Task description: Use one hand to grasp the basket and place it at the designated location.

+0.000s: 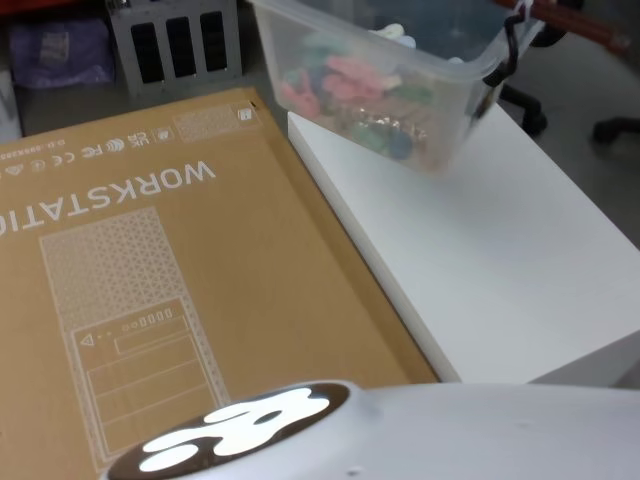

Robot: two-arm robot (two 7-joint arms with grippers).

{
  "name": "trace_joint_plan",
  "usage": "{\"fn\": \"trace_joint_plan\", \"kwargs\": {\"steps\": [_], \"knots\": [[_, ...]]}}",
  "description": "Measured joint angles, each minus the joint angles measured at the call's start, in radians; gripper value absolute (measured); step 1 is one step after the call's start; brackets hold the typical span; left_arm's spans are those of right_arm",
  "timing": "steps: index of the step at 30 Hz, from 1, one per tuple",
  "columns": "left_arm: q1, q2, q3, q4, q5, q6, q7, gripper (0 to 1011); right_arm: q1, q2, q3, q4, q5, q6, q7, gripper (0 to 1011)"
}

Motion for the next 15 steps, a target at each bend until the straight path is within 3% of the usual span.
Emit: {"fn": "trace_joint_plan", "kwargs": {"steps": [10,15], "knots": [[0.0,0.0,0.0,0.0,0.0,0.0,0.0,0,-0.009,-0.002,0.014,0.008,-0.021,0.028,0.012,241],[0.0,0.0,0.0,0.0,0.0,0.0,0.0,0,-0.013,0.006,0.018,0.021,-0.061,0.106,0.028,240]]}}
